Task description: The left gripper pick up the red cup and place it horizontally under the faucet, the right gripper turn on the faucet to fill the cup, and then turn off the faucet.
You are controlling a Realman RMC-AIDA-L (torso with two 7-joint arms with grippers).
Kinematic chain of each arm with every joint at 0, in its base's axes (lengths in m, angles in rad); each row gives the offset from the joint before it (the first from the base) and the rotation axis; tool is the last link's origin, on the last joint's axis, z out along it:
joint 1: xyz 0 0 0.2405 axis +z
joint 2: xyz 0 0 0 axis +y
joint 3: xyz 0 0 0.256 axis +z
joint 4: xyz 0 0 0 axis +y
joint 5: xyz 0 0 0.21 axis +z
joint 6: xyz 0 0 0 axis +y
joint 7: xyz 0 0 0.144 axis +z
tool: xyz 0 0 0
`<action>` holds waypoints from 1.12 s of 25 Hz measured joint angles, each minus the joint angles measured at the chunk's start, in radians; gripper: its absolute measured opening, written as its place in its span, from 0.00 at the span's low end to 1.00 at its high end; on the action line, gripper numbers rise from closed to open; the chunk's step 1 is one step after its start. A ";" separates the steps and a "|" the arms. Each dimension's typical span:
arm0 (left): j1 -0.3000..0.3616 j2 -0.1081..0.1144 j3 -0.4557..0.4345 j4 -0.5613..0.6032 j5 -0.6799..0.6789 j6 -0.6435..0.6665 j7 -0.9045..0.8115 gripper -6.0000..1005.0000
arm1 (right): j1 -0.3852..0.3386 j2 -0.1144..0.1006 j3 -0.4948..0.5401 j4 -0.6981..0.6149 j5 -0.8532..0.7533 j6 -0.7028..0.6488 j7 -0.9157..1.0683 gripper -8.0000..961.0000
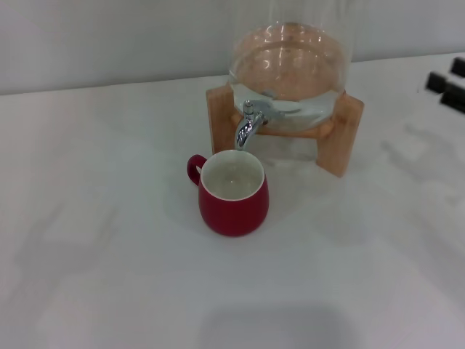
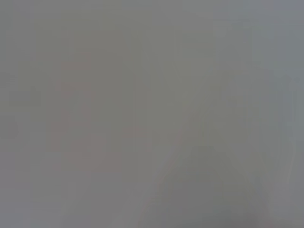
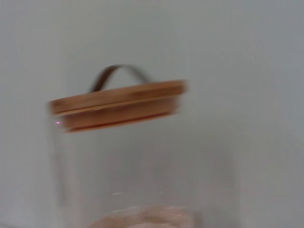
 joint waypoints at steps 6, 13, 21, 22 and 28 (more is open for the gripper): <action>0.016 -0.002 -0.005 -0.025 0.001 0.001 0.006 0.80 | 0.046 -0.002 0.139 -0.081 -0.029 -0.035 0.007 0.66; 0.025 0.001 0.001 -0.023 0.018 0.000 -0.041 0.80 | 0.053 -0.002 0.165 -0.111 -0.027 -0.040 0.012 0.66; 0.016 0.020 -0.005 -0.014 0.058 0.009 -0.147 0.80 | 0.051 -0.002 0.162 -0.109 -0.026 -0.034 0.030 0.66; 0.016 0.020 -0.005 -0.014 0.058 0.009 -0.152 0.80 | 0.051 -0.002 0.161 -0.109 -0.026 -0.034 0.036 0.66; 0.018 0.022 -0.006 -0.014 0.056 0.025 -0.186 0.80 | 0.053 -0.002 0.161 -0.108 -0.029 -0.032 0.047 0.66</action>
